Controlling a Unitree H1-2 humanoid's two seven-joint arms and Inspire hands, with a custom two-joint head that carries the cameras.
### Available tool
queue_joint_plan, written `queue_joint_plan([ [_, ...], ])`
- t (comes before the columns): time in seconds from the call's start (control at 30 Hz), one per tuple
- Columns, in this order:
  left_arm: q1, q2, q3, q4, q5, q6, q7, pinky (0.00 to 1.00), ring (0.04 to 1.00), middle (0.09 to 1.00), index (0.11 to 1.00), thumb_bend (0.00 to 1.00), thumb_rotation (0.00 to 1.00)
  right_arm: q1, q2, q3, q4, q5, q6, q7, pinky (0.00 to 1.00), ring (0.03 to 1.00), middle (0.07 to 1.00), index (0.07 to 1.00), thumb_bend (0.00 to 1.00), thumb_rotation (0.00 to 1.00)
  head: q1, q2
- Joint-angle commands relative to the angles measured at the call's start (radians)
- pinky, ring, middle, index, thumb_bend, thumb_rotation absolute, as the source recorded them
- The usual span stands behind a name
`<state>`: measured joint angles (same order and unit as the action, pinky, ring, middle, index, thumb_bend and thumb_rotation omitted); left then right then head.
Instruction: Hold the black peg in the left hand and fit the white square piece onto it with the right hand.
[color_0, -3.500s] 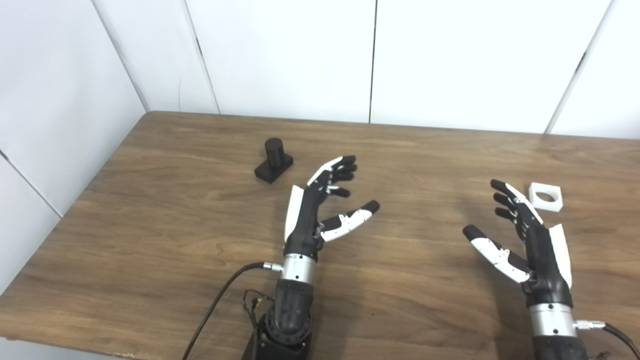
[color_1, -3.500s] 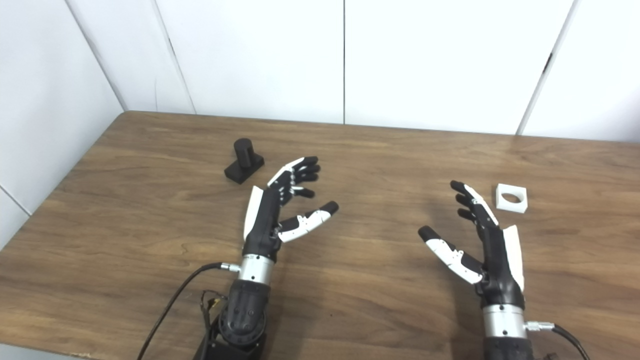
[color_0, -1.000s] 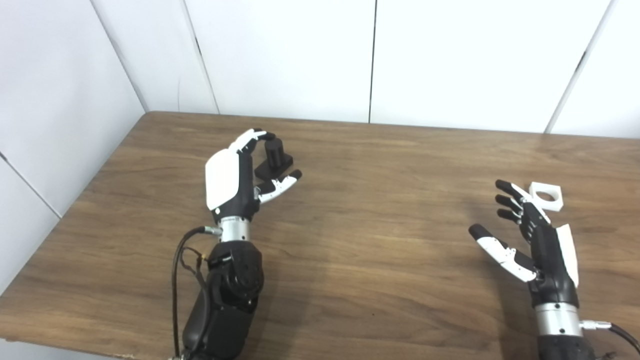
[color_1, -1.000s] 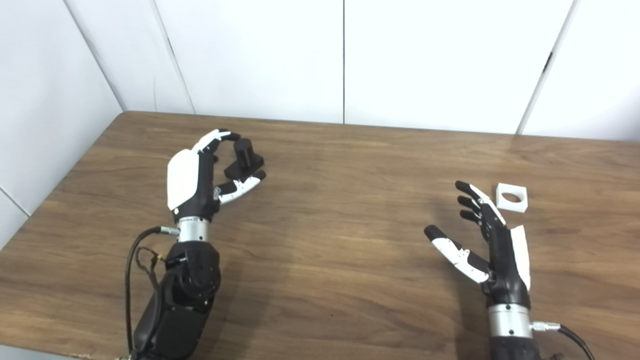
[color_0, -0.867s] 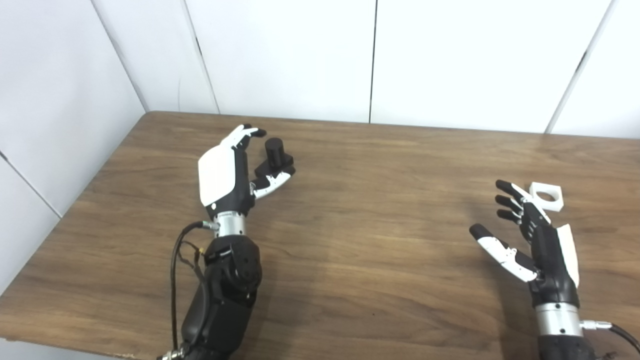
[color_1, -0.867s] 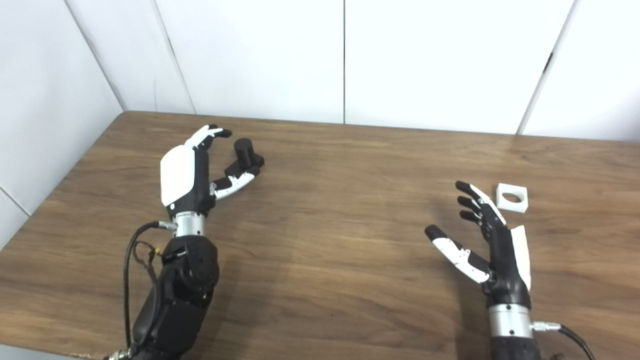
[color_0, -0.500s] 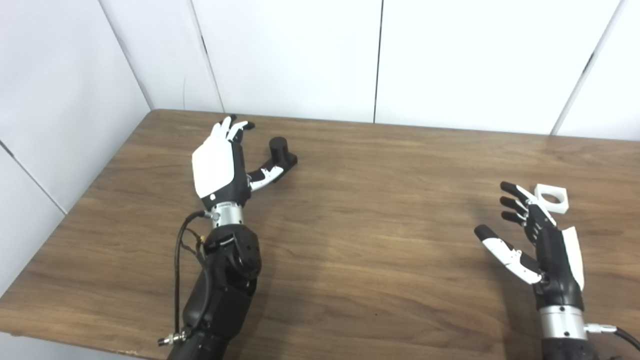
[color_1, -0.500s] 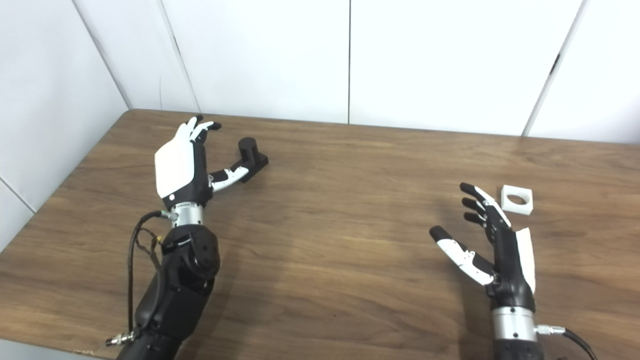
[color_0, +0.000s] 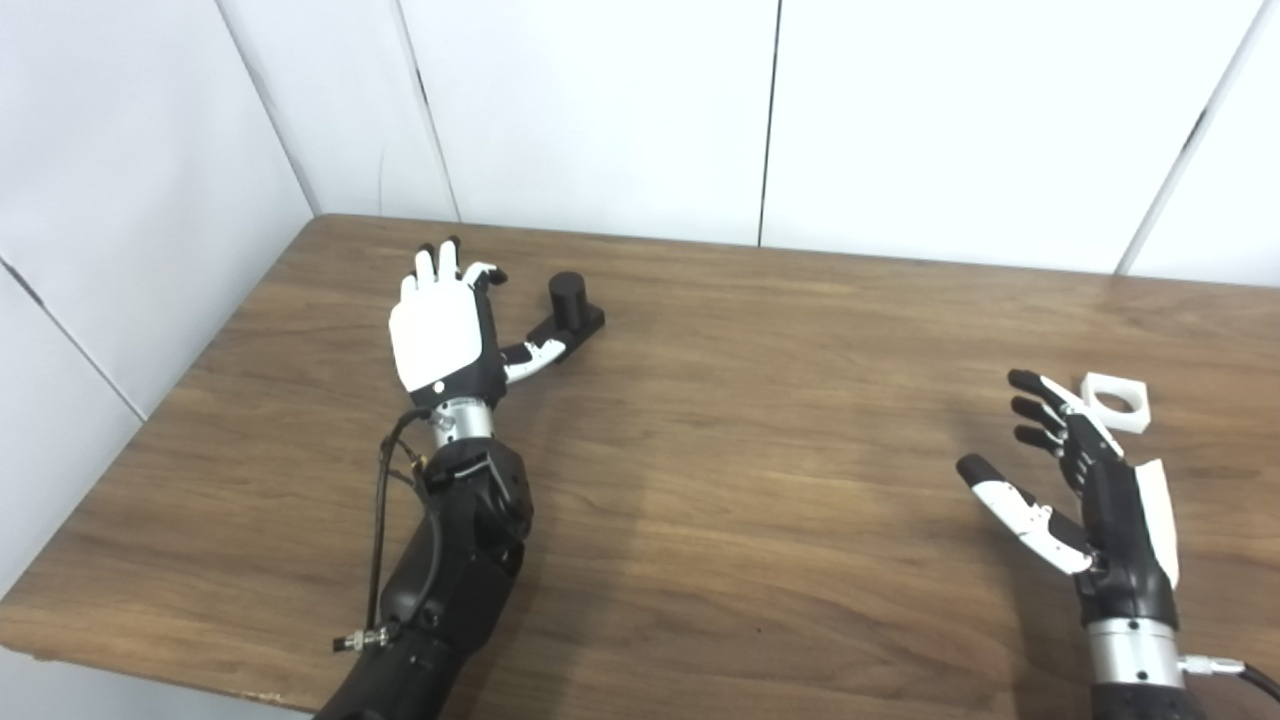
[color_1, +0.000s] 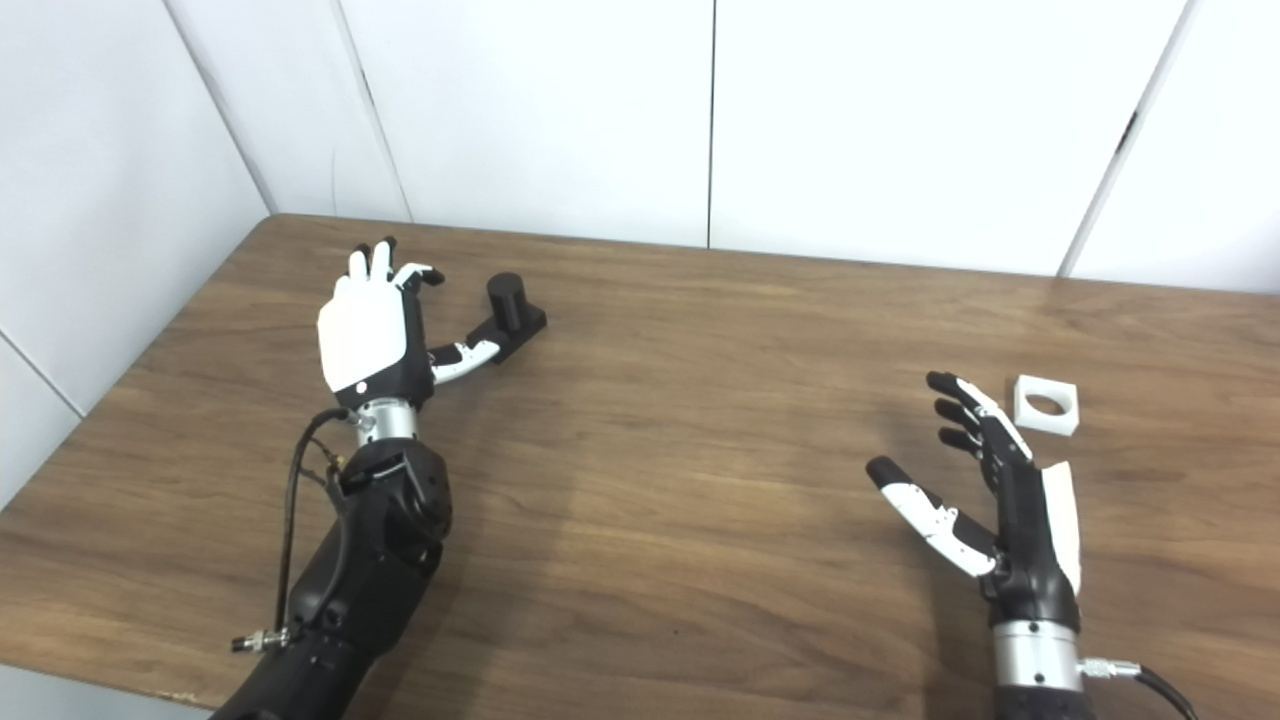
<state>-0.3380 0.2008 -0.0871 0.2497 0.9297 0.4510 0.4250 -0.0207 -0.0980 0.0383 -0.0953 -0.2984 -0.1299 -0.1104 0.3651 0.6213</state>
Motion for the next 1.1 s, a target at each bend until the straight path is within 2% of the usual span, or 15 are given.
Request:
queue_joint_plan([
  [0.0,-0.052,0.025,0.000,0.005,-0.002,0.008,0.001,1.00,1.000,0.973,0.640,0.88,0.46,0.005,-0.050,-0.022,0.014,-0.036,-0.002,-0.002,0.77,0.823,0.872,0.799,0.72,0.50,-0.001,0.001],
  [0.23,-0.056,0.023,-0.008,0.040,-0.025,0.013,-0.018,0.99,0.999,0.958,0.618,0.89,0.50,0.000,-0.051,-0.019,0.012,-0.044,0.006,-0.002,0.76,0.827,0.870,0.795,0.72,0.50,-0.003,0.004],
  [0.77,-0.053,0.035,-0.031,0.079,-0.087,0.002,-0.041,0.93,0.968,0.937,0.599,0.89,0.50,0.001,-0.044,-0.011,0.014,-0.048,0.000,-0.009,0.75,0.828,0.870,0.794,0.71,0.49,-0.008,0.006],
  [1.07,-0.068,0.038,-0.037,0.138,-0.119,-0.012,-0.024,0.98,0.967,0.939,0.600,0.90,0.49,0.013,-0.034,-0.011,0.008,-0.053,0.000,-0.018,0.74,0.827,0.868,0.789,0.72,0.50,-0.018,0.006],
])
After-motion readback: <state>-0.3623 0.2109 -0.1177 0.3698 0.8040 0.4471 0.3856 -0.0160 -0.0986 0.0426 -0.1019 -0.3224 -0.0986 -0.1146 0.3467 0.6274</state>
